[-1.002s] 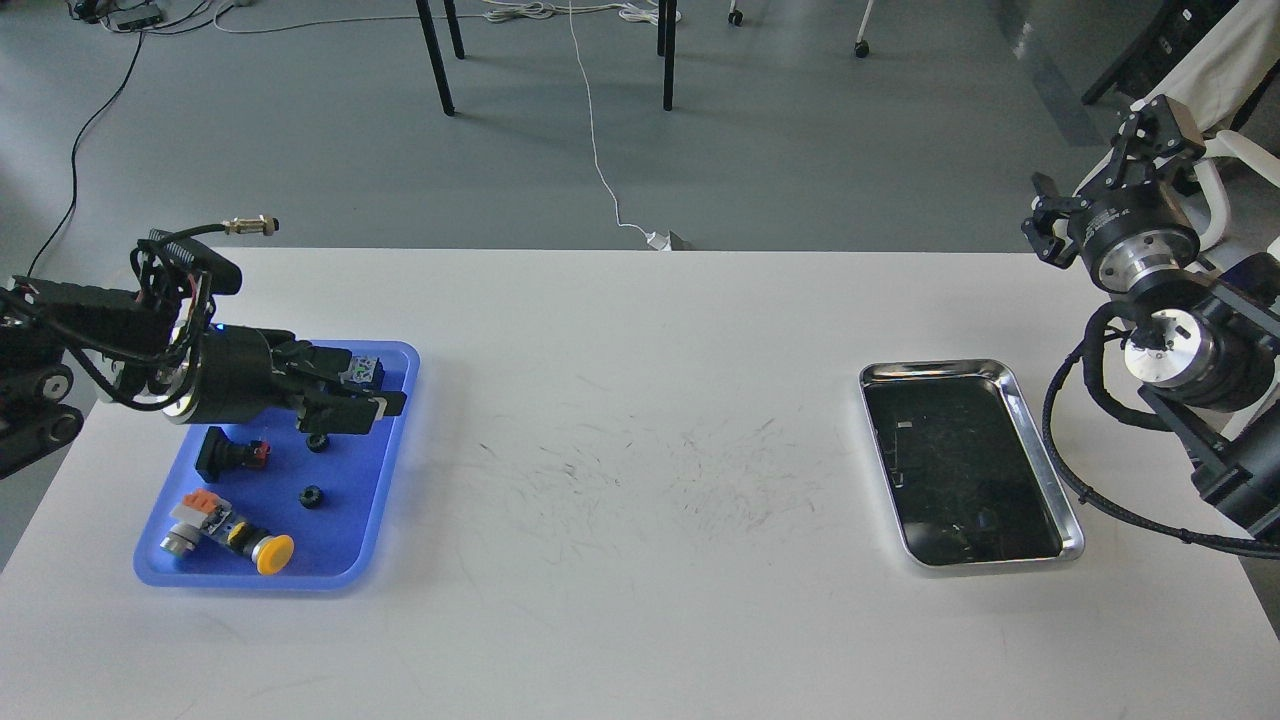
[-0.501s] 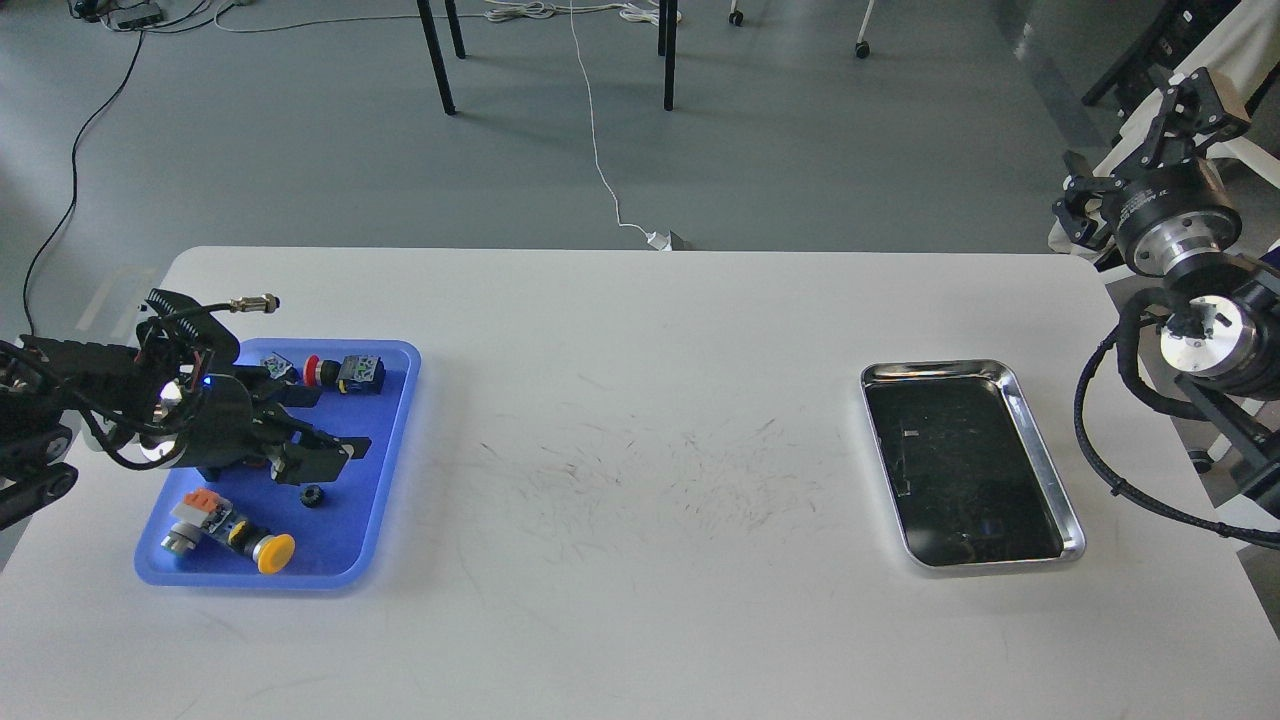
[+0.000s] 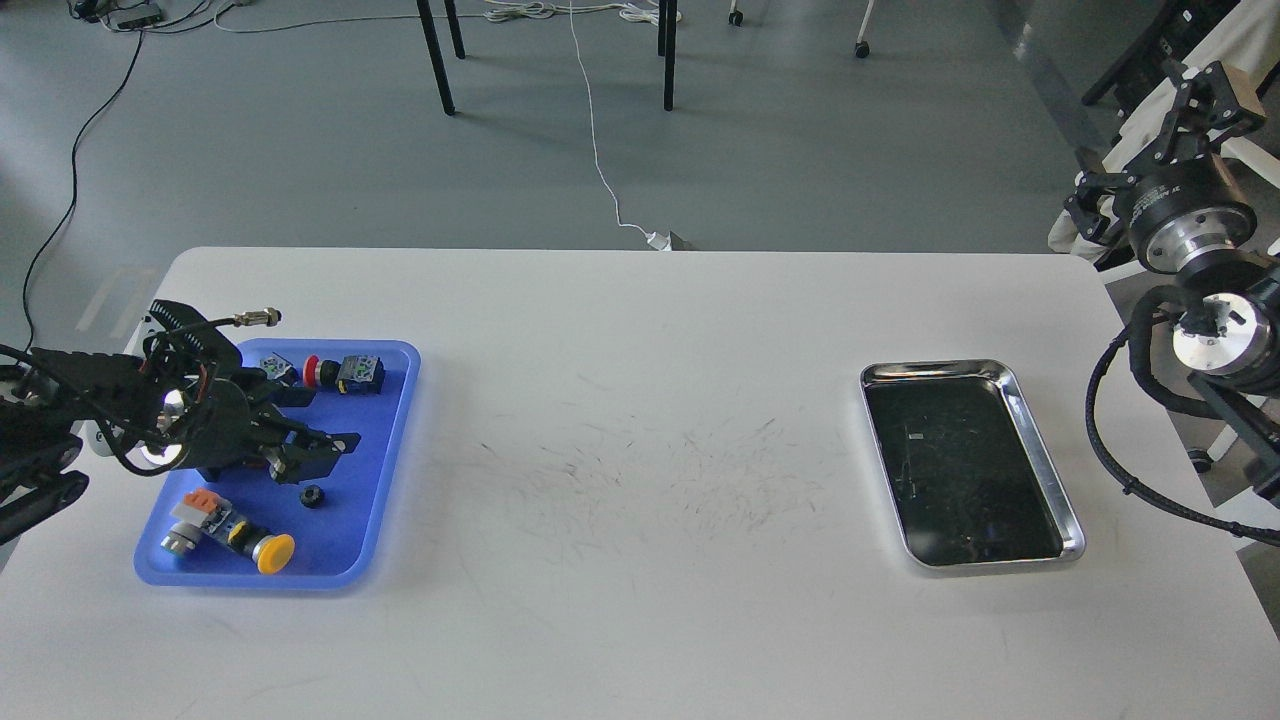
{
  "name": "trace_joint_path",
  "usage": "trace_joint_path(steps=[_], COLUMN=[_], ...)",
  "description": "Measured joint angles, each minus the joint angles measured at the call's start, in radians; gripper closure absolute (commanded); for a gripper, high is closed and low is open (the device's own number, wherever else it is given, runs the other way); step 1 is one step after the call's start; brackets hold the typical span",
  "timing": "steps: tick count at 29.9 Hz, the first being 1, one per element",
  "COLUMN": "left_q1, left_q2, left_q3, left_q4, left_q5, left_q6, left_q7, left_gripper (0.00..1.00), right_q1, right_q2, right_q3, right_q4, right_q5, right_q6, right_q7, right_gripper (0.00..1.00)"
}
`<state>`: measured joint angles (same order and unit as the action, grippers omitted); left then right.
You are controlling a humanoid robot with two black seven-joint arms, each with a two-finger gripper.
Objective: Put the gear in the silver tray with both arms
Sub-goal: 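Reach the left gripper down into the blue tray toward a black gear, then close the left gripper on the small black gear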
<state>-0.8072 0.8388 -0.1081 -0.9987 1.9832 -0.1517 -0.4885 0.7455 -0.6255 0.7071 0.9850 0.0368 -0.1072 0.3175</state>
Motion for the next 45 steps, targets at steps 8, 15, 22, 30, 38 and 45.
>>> trace_joint_path(steps=[8, 15, 22, 30, 38, 45], left_q1=[0.031, 0.032, 0.033, 0.033, 0.030, 0.022], left_q2=[-0.009, -0.034, -0.054, -0.056, -0.052, -0.053], left_q3=[-0.001, -0.001, 0.001, 0.045, 0.085, 0.086], left_q4=[0.020, 0.051, 0.093, 0.102, 0.105, 0.107], left_q5=[0.009, 0.012, 0.014, 0.018, 0.015, 0.013], left_q6=[0.024, 0.027, 0.027, 0.070, 0.106, 0.105], left_q7=[0.000, 0.000, 0.000, 0.000, 0.000, -0.001], left_gripper=[0.26, 0.36, 0.38, 0.42, 0.51, 0.54], right_q1=[-0.001, -0.001, 0.000, -0.001, -0.003, -0.006], right_q2=[-0.002, -0.001, -0.001, -0.001, 0.003, 0.006], right_q3=[-0.011, -0.024, -0.025, -0.026, -0.029, -0.029], right_q4=[0.001, 0.000, 0.000, -0.001, -0.002, -0.002], right_q5=[0.000, 0.000, 0.000, 0.000, -0.001, -0.001], right_q6=[0.000, 0.000, 0.000, 0.000, 0.000, 0.000], right_q7=[0.000, 0.003, 0.003, 0.003, 0.003, 0.003], right_gripper=[0.01, 0.01, 0.01, 0.01, 0.01, 0.01])
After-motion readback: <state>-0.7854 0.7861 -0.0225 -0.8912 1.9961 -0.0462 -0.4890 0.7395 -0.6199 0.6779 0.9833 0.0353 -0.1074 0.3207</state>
